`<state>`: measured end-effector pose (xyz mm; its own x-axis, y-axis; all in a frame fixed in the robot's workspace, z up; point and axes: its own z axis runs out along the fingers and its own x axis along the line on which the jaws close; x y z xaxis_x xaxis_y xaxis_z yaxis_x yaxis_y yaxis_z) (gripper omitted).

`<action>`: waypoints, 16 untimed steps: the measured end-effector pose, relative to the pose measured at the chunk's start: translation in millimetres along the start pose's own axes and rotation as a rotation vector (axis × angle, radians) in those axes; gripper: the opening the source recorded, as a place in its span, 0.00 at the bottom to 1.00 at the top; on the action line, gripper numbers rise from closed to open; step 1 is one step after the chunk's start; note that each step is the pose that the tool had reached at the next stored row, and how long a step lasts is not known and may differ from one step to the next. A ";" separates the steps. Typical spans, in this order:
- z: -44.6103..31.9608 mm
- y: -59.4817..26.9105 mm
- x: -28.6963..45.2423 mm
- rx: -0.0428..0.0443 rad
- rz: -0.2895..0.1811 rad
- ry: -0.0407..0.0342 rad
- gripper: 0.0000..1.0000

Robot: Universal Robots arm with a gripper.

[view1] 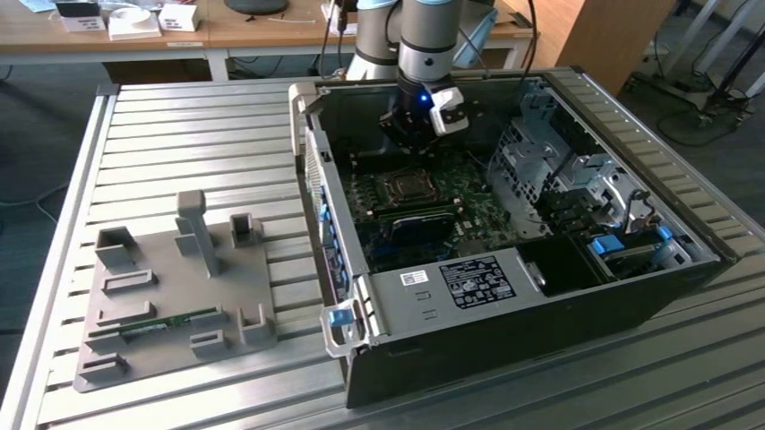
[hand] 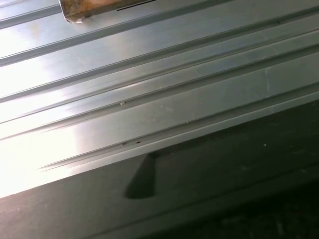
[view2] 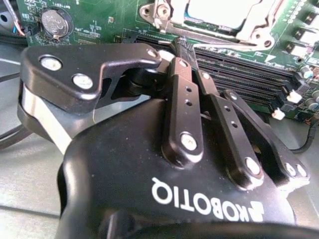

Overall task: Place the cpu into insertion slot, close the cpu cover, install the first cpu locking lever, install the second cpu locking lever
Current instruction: 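Install the first cpu locking lever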

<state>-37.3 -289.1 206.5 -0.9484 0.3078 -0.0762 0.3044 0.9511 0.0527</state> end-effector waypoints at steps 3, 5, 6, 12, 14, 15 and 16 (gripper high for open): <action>0.1 0.8 0.6 -0.0008 0.005 -0.0001 0.11; 0.1 1.0 1.2 -0.0011 0.007 -0.0003 0.11; 0.0 0.9 1.3 -0.0011 0.007 -0.0003 0.11; 0.1 1.0 1.5 -0.0017 0.007 -0.0004 0.11; 0.1 0.8 2.1 -0.0026 0.008 -0.0008 0.11; 0.1 0.8 2.2 -0.0030 0.007 -0.0010 0.11; 0.1 0.7 2.3 -0.0036 0.008 -0.0012 0.11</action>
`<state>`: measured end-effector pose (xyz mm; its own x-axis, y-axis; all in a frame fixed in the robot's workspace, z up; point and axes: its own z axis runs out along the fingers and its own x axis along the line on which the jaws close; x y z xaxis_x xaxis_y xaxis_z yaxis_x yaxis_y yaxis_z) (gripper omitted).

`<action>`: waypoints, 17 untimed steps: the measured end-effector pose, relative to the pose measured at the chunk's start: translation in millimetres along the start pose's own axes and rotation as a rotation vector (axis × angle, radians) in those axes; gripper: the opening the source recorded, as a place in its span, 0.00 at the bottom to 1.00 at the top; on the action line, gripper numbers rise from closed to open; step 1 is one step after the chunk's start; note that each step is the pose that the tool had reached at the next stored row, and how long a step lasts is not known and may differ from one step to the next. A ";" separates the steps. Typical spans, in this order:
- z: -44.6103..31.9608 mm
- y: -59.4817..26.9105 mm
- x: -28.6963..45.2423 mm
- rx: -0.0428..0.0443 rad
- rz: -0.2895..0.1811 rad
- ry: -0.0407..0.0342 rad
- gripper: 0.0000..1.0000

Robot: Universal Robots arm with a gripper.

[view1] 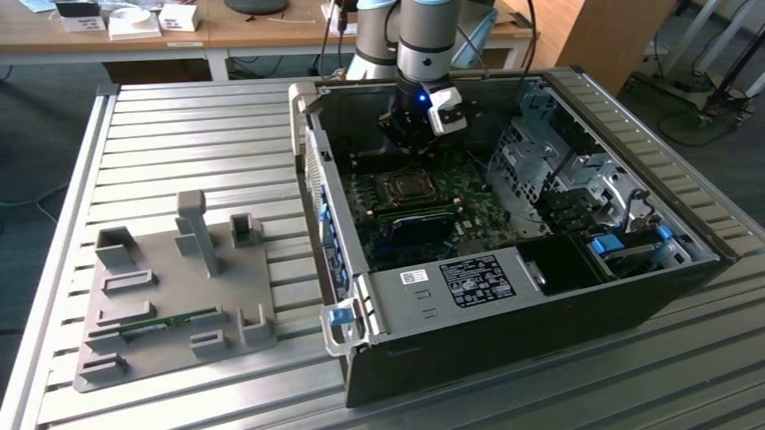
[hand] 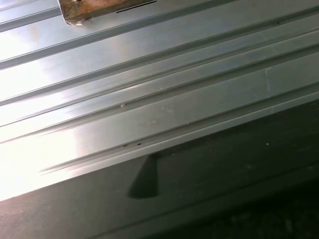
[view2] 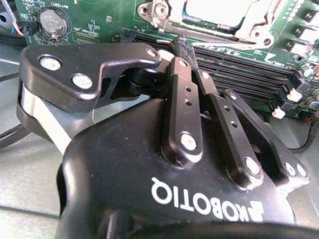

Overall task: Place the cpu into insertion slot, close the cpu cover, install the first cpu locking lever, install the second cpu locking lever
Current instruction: 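Install the first cpu locking lever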

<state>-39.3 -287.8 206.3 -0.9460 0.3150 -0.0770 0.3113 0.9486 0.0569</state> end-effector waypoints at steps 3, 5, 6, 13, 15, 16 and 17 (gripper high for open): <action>0.0 -0.1 0.2 -0.0011 0.000 -0.0001 0.11; -0.1 -0.4 0.2 -0.0015 0.000 0.0000 0.11; -0.1 -0.8 0.2 -0.0021 0.000 0.0021 0.11; 0.7 -5.1 -1.3 -0.0023 0.000 0.0026 0.11; 1.1 -5.8 -1.5 -0.0023 0.000 0.0026 0.11; 1.2 -5.9 -1.5 -0.0022 0.000 0.0026 0.11; 1.4 -6.0 -1.4 -0.0022 0.000 0.0026 0.11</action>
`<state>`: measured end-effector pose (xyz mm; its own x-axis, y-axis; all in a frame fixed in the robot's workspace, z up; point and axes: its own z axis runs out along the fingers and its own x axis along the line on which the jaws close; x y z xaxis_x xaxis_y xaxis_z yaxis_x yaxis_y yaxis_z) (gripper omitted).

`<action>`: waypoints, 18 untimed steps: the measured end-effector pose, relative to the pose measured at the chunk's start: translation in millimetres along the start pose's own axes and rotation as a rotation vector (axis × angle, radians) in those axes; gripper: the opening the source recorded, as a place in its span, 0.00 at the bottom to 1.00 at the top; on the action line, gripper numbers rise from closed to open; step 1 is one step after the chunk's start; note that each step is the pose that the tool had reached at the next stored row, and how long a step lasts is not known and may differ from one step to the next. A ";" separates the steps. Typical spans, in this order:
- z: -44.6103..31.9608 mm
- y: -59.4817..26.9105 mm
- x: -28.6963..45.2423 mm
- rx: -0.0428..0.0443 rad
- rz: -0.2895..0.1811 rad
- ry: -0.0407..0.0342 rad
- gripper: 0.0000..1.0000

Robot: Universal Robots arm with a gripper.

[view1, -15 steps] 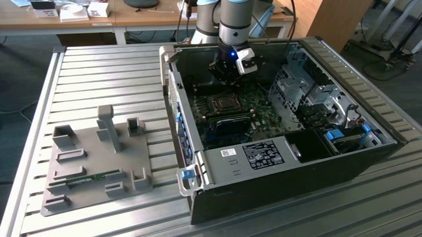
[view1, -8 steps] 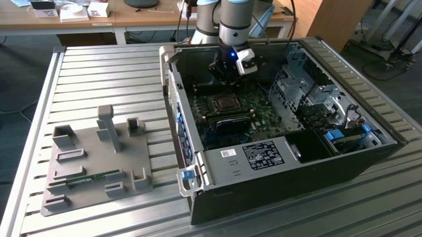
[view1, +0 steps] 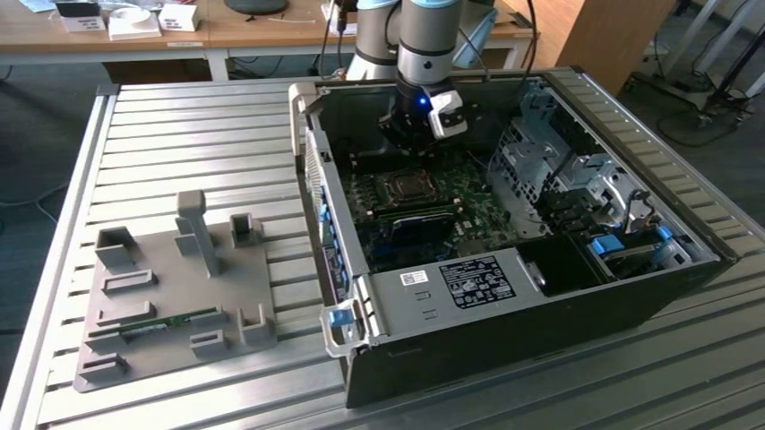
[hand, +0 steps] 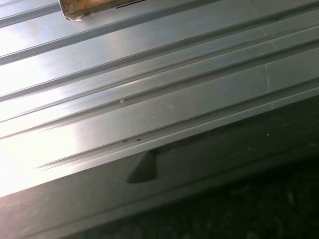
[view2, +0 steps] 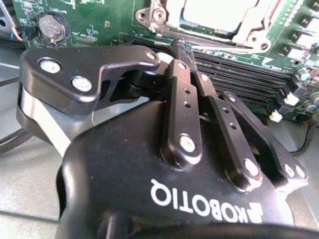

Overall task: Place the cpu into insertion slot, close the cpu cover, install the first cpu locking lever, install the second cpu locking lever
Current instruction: 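Install the first cpu locking lever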

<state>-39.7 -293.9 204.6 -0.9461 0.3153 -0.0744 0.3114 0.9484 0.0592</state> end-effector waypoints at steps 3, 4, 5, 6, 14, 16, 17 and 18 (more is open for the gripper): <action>1.6 -0.2 0.1 0.0001 0.000 -0.0001 0.11; 2.4 -0.2 0.1 0.0001 0.000 -0.0001 0.11; 2.8 -0.3 0.2 0.0001 0.000 -0.0001 0.11; 2.8 -0.3 0.1 0.0001 0.000 -0.0001 0.11; 2.9 -1.2 -0.1 0.0083 -0.001 -0.0029 0.11; 2.9 -1.8 -0.3 0.0133 -0.001 -0.0045 0.11; 2.9 -2.1 -0.4 0.0154 -0.002 -0.0052 0.11; 3.0 -2.3 -0.5 0.0166 -0.002 -0.0056 0.11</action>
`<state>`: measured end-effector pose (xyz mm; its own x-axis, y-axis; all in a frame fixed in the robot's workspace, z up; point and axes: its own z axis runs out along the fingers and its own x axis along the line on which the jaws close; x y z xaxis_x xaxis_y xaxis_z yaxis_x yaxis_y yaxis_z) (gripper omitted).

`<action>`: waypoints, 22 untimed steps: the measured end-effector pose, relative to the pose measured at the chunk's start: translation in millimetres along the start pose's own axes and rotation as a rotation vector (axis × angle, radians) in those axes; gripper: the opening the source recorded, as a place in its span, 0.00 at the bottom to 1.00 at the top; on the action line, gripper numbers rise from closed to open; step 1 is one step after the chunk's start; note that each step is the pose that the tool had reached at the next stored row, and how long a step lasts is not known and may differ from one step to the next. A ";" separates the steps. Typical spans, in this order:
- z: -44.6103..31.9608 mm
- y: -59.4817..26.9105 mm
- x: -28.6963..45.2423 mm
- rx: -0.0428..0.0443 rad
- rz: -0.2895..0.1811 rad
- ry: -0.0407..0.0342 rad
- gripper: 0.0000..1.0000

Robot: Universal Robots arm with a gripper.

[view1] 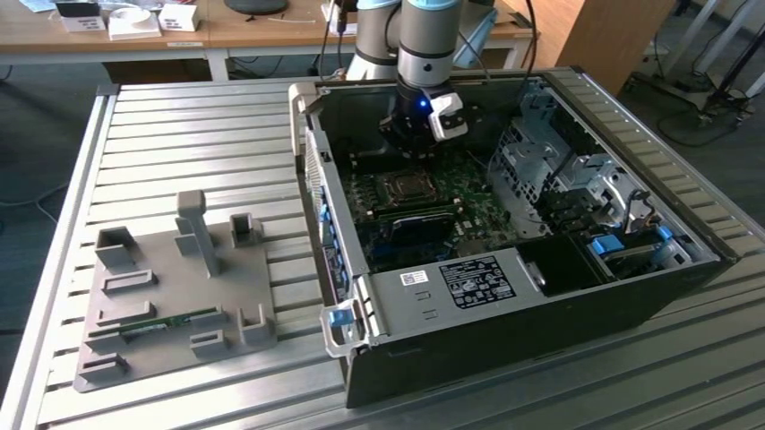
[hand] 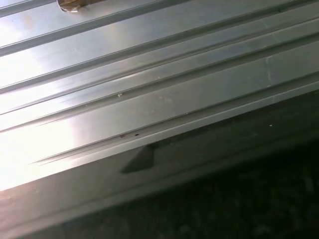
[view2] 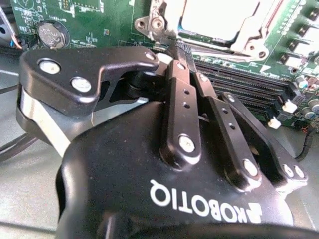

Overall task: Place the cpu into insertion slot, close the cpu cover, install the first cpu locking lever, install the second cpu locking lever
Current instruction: 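Install the first cpu locking lever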

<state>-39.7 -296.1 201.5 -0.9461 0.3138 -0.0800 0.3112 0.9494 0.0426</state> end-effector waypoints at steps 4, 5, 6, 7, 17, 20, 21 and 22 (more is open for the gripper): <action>2.3 -0.5 0.1 0.0008 0.000 -0.0003 0.11; 2.9 -0.5 0.1 0.0009 0.000 -0.0002 0.11; 3.1 -0.6 0.2 0.0010 0.000 -0.0001 0.11; 3.1 -0.6 0.2 0.0011 0.000 -0.0001 0.11; 2.4 -0.6 0.1 0.0009 0.000 -0.0003 0.11; 2.0 0.4 0.3 0.0008 0.000 -0.0004 0.11; 2.0 1.1 0.6 0.0010 0.001 -0.0003 0.11; 2.0 1.8 0.9 0.0010 0.001 -0.0004 0.11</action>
<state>-39.8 -294.1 199.5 -0.9457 0.3150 -0.0803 0.3126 0.9490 0.0417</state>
